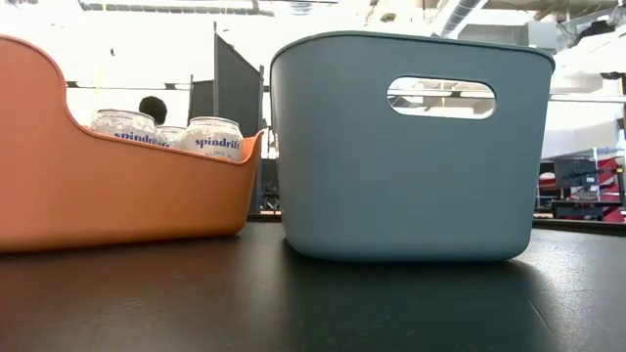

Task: Sort soda cans
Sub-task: Put the blue and white soda can into the orange bin

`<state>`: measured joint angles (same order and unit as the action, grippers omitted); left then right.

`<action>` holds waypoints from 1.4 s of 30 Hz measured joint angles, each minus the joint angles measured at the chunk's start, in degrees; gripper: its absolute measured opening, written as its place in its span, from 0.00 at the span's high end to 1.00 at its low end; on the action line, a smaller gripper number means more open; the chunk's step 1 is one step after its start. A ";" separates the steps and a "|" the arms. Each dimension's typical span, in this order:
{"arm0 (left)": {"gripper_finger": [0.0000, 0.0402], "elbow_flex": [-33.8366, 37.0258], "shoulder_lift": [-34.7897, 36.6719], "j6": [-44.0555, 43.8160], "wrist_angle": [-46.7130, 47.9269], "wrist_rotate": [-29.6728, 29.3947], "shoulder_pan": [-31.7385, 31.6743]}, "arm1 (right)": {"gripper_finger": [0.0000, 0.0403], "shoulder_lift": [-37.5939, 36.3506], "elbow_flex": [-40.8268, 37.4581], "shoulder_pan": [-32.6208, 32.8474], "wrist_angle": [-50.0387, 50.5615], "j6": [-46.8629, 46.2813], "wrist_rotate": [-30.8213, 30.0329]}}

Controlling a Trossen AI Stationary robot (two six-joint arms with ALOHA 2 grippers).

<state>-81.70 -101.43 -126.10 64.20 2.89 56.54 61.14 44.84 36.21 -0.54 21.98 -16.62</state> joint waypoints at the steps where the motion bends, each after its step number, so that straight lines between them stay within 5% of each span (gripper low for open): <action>1: 0.23 -0.18 -0.02 0.45 0.02 -0.79 -0.36 | 0.20 0.00 0.00 -0.02 0.00 0.00 0.00; 27: 0.24 -1.43 -0.09 15.24 3.15 -0.31 -11.21 | 0.20 0.01 0.00 0.00 0.05 0.00 0.00; 42: 0.24 -15.34 0.02 15.31 17.81 -0.44 -12.21 | 0.20 0.00 0.00 -0.02 0.07 0.04 0.00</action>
<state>-97.04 -101.41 -110.79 82.01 2.45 44.33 61.14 44.84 36.19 -0.47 22.02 -16.62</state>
